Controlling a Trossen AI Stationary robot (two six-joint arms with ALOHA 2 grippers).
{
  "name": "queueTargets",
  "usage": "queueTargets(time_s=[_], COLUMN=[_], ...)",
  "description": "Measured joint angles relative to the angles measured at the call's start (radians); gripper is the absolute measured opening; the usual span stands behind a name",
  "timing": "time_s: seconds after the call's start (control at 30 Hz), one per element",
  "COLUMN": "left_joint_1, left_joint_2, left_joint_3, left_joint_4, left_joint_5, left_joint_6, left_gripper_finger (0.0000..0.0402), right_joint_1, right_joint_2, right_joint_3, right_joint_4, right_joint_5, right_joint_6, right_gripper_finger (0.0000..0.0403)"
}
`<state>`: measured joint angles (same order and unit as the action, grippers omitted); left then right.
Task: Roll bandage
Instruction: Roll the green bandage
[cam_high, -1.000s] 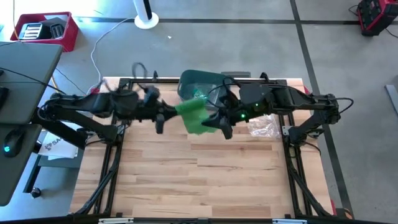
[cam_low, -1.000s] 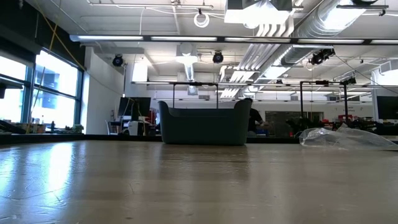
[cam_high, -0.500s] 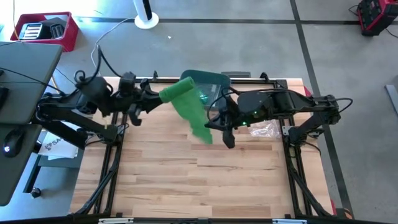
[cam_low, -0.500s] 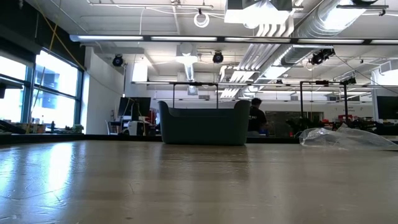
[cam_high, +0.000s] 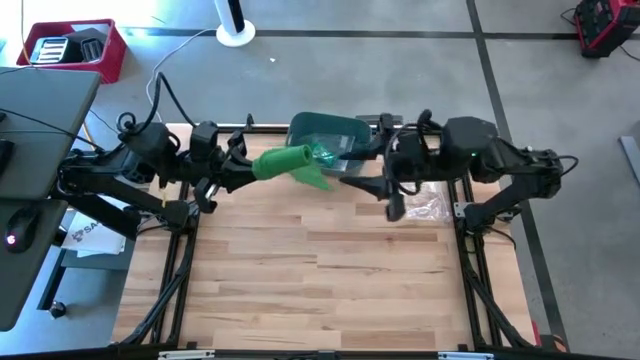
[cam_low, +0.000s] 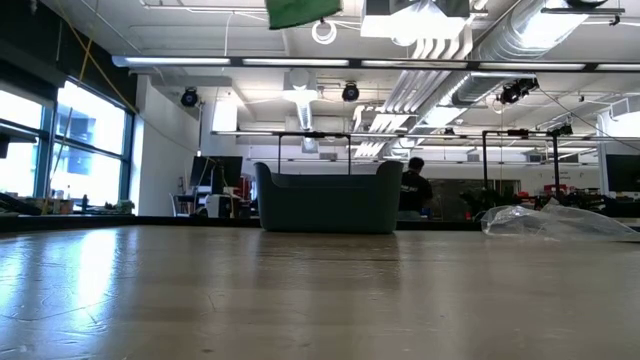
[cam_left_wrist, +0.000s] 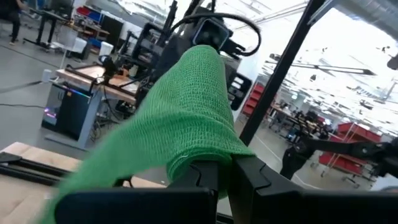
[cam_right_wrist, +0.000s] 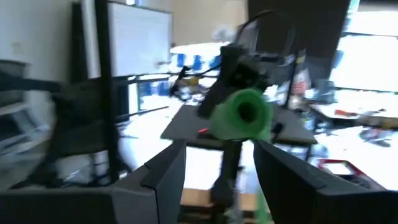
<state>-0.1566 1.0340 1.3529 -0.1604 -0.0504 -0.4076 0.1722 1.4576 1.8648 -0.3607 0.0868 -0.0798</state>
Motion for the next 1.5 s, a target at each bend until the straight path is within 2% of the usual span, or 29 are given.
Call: queueTargets(time_s=[0.13,0.43,0.57,0.97,1.27,1.5], left_joint_1=[0.0,0.0,0.0,0.0,0.0,0.0], left_joint_2=[0.003,0.038,0.059,0.062,0.062,0.066], left_joint_3=[0.001,0.001,0.001,0.001,0.001,0.001], left_joint_4=[-0.002,-0.135,-0.136,-0.132,-0.139,-0.134], left_joint_5=[-0.004,-0.073,-0.083,-0.086,-0.078,-0.029], left_joint_6=[-0.01,-0.038,-0.045,-0.052,-0.052,-0.053], left_gripper_finger=[0.0005,0.0005,0.0005,0.0005,0.0005,0.0005], right_joint_1=[-0.002,-0.004,-0.009,0.023,0.032,0.023], right_joint_2=[0.034,0.091,0.087,0.073,0.104,0.117], right_joint_3=[0.0,-0.001,-0.001,-0.001,-0.001,-0.001], right_joint_4=[0.048,0.033,-0.039,-0.143,-0.105,-0.091], right_joint_5=[0.074,0.071,0.087,0.239,0.18,0.137], right_joint_6=[-0.052,-0.102,-0.039,0.105,0.125,0.125], right_gripper_finger=[0.0183,0.0183,0.0183,0.0183,0.0183,0.018])
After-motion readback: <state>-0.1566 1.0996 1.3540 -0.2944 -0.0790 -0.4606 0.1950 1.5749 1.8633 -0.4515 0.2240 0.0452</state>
